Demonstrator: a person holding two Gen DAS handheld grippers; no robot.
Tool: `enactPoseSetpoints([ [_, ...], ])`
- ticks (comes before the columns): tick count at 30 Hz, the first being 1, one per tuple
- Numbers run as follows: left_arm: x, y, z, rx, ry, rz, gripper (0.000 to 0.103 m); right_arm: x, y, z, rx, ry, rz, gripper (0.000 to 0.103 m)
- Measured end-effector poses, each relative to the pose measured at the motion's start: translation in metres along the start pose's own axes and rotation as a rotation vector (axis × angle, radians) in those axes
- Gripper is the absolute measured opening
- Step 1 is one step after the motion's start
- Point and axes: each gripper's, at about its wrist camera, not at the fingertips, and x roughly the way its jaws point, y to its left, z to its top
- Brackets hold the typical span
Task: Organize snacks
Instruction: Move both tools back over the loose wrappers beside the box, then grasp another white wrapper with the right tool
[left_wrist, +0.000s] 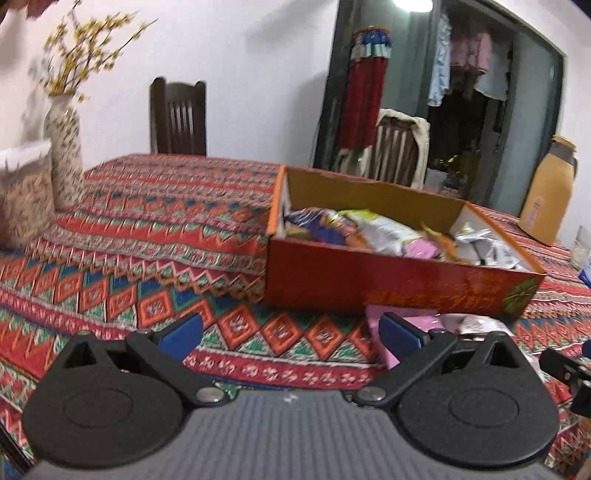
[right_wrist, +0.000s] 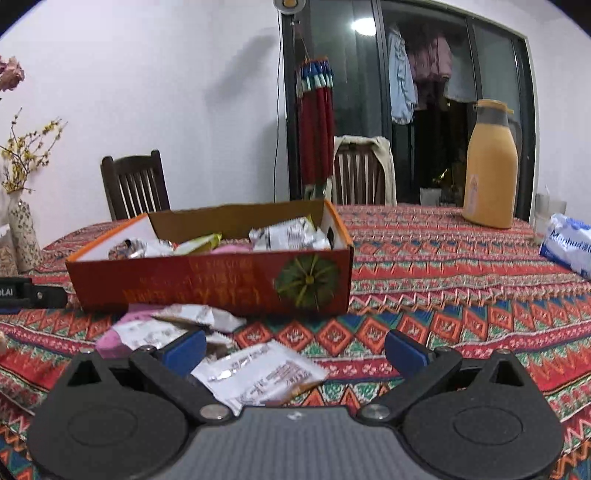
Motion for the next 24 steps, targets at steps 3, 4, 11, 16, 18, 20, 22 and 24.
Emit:
enactPoseSetpoints([
  [3, 0.002, 0.005, -0.001, -0.025, -0.002, -0.013, 0.103, 0.001, 0.001, -0.001, -0.009, 0.007, 0.029, 0.103],
  [4, 0.003, 0.005, -0.002, -0.026, -0.001, -0.020, 0.103, 0.002, 0.002, -0.001, -0.009, 0.011, 0.034, 0.103],
  [11, 0.000, 0.005, -0.002, -0.030, -0.009, -0.049, 0.103, 0.008, 0.002, 0.000, -0.004, 0.048, 0.043, 0.103],
  [16, -0.002, 0.008, -0.003, -0.048, -0.020, -0.060, 0.103, 0.013, 0.004, 0.000, -0.022, 0.075, 0.016, 0.103],
  [18, -0.004, 0.009, -0.003, -0.053, -0.027, -0.070, 0.103, 0.014, 0.006, 0.000, -0.027, 0.077, -0.007, 0.103],
  [20, -0.005, 0.009, -0.003, -0.053, -0.030, -0.077, 0.103, 0.016, 0.006, 0.002, -0.024, 0.086, -0.029, 0.103],
  [22, -0.005, 0.009, -0.003, -0.048, -0.030, -0.084, 0.103, 0.019, 0.005, 0.003, -0.011, 0.095, -0.047, 0.103],
  [24, -0.006, 0.008, -0.004, -0.041, -0.030, -0.090, 0.103, 0.024, 0.006, 0.006, -0.005, 0.110, -0.071, 0.103],
])
